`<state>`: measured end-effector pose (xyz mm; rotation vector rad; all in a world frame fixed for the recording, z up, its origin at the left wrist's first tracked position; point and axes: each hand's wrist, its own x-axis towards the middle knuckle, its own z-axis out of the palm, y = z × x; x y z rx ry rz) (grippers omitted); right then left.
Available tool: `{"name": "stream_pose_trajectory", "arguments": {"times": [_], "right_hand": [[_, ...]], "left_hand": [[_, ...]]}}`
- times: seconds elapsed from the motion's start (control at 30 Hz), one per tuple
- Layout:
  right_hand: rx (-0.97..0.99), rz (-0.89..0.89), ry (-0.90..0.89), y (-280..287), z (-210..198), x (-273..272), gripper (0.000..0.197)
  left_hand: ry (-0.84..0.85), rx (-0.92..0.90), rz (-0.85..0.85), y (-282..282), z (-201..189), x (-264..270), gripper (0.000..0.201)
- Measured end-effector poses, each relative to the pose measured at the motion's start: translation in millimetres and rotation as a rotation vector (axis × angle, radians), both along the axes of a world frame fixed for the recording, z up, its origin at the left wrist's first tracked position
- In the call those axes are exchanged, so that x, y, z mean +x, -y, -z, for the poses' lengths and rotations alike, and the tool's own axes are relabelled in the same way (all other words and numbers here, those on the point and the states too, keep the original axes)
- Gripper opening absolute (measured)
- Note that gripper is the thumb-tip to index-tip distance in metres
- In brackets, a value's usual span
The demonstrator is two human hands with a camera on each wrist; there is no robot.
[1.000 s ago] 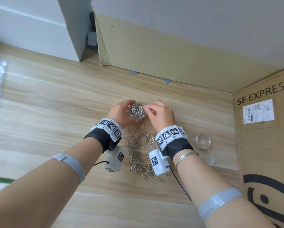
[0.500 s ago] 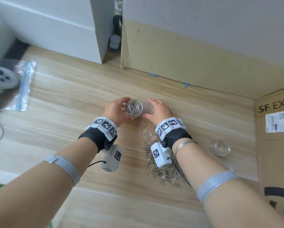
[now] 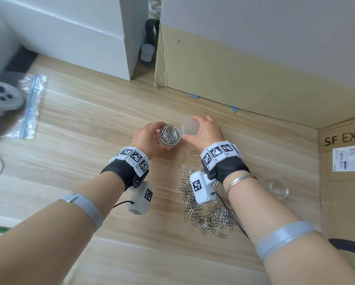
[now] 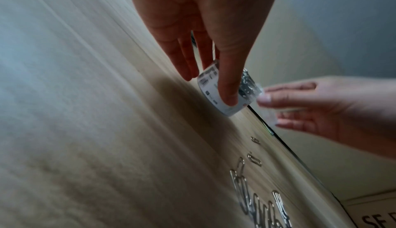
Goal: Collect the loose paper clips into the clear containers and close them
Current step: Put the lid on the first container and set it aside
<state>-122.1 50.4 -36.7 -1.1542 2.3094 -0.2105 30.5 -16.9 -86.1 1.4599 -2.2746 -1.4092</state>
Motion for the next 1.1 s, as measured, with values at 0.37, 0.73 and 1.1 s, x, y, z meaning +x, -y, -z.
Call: {"name": "stream_pose_trajectory", "arguments": {"times": [0.37, 0.73, 1.1], "right_hand": [[-0.004, -0.224, 0.073, -5.5, -21.7, 10.3, 0.071], [0.019, -0.293, 0.088, -12.5, -22.9, 4.5, 0.071], [0.104, -0.172, -0.154, -11.9, -27.2, 3.2, 0.067]], "left_hand": [[-0.081, 0.023, 0.047, -15.0, -9.8, -18.6, 0.072], [-0.037, -0.003, 0.103, -22.0, -20.9, -19.7, 0.067], [-0.062, -0.006, 0.077, -28.9, -25.7, -26.6, 0.067]]}}
